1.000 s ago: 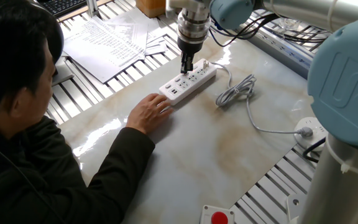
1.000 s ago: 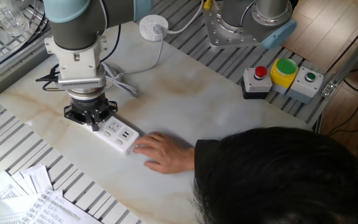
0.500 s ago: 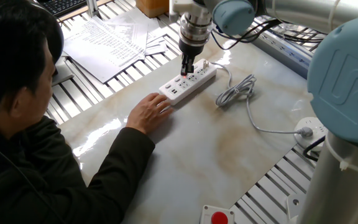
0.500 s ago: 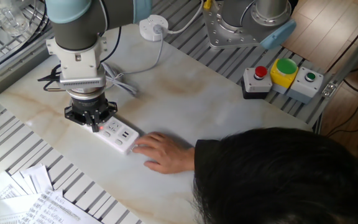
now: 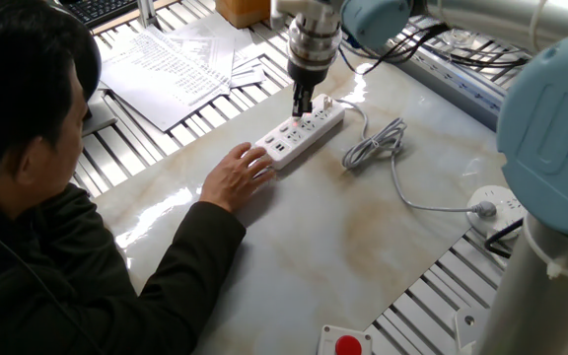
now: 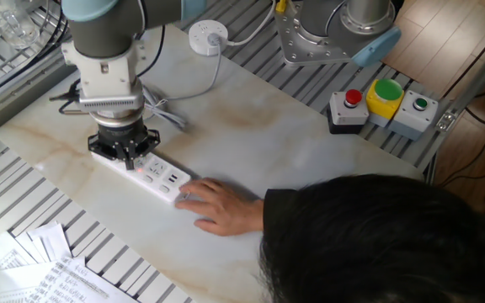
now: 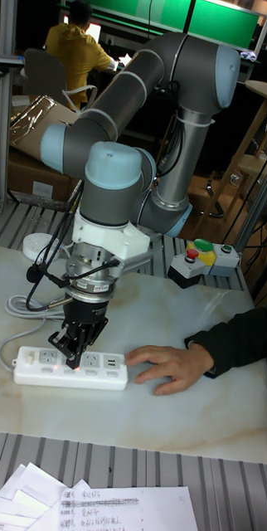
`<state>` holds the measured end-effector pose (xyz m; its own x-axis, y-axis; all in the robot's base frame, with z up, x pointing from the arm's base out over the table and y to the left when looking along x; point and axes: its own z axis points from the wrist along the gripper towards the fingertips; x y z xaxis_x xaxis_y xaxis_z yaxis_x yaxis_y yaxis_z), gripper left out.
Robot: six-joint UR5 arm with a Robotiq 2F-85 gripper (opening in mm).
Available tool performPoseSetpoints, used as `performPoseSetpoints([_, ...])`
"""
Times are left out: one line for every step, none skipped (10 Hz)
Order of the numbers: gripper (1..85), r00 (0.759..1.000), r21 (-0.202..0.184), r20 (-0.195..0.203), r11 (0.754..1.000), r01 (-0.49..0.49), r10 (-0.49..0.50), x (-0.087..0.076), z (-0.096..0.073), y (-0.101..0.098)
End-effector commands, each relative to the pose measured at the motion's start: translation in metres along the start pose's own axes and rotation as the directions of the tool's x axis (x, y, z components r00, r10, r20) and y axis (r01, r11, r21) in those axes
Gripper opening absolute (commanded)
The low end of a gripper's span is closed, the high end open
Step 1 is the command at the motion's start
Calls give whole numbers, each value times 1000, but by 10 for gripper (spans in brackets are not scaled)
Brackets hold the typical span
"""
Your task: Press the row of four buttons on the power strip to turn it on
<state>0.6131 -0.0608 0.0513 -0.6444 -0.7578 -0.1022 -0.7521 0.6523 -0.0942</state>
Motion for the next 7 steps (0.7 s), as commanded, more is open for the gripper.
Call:
performPoseSetpoints([10, 999, -6, 19, 999, -33, 34, -17, 0, 5])
performPoseSetpoints([10, 999, -3, 22, 999, -44, 44, -22, 4, 8])
performPoseSetpoints([10, 998, 1, 24, 999, -50, 50, -26, 7, 9])
performPoseSetpoints([10, 998, 3, 24, 999, -53, 53, -28, 8, 11])
performPoseSetpoints([10, 998, 4, 23, 999, -53, 53, -29, 9, 11])
performPoseSetpoints([10, 998, 8, 22, 999, -52, 52, -29, 10, 12])
performPoseSetpoints([10, 998, 10, 22, 999, -51, 50, -29, 11, 11])
